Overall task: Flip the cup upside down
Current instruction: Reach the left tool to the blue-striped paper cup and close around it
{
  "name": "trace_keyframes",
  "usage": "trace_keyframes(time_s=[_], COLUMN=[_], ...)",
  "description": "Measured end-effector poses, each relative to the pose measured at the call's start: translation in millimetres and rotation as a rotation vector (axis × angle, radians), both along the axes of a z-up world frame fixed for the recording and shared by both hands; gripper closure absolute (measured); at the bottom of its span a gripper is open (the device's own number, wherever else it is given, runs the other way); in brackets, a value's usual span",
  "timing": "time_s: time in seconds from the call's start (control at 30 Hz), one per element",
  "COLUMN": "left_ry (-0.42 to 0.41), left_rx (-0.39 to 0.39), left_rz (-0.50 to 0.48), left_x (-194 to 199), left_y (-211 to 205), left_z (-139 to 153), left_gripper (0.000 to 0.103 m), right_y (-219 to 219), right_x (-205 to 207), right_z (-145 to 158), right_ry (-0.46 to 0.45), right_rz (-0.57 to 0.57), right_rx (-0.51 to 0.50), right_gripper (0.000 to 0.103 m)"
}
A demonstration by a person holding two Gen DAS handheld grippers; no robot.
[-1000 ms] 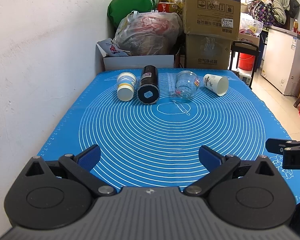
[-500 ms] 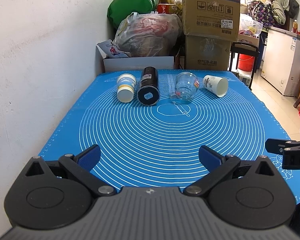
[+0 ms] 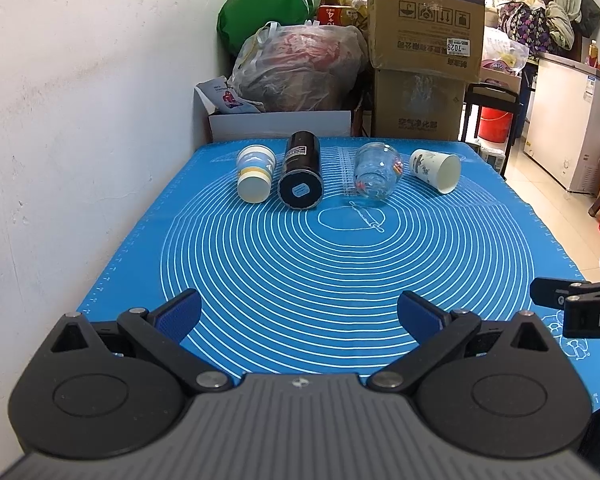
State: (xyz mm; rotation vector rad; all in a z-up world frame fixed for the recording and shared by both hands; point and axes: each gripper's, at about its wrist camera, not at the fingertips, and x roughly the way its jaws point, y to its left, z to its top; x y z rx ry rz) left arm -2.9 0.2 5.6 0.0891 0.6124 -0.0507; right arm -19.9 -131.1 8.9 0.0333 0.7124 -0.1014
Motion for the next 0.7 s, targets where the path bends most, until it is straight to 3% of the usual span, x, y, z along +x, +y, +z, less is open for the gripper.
trace_keyframes(time_s=[0.4,0.57,0.7], left_ry=[-0.045,-0.053,-0.039], left_rx=[0.062,0.119,0.108], left_rz=[0.016,0.076,0.105], left_x=[36,83,135], left_y=[19,37,57], left_z=[7,6,6], left_gripper=[0.0,0.0,0.0], right_y=[-7,-13,-18], right_x=[23,39,51], right_z=[-10,-14,-20], right_ry=[-0.008,-0.029,-0.028], right_rz=[-0.025,-0.046,-0.057], right_rx=[-0.01,-0.01,-0.005], right_gripper=[0.0,0.0,0.0])
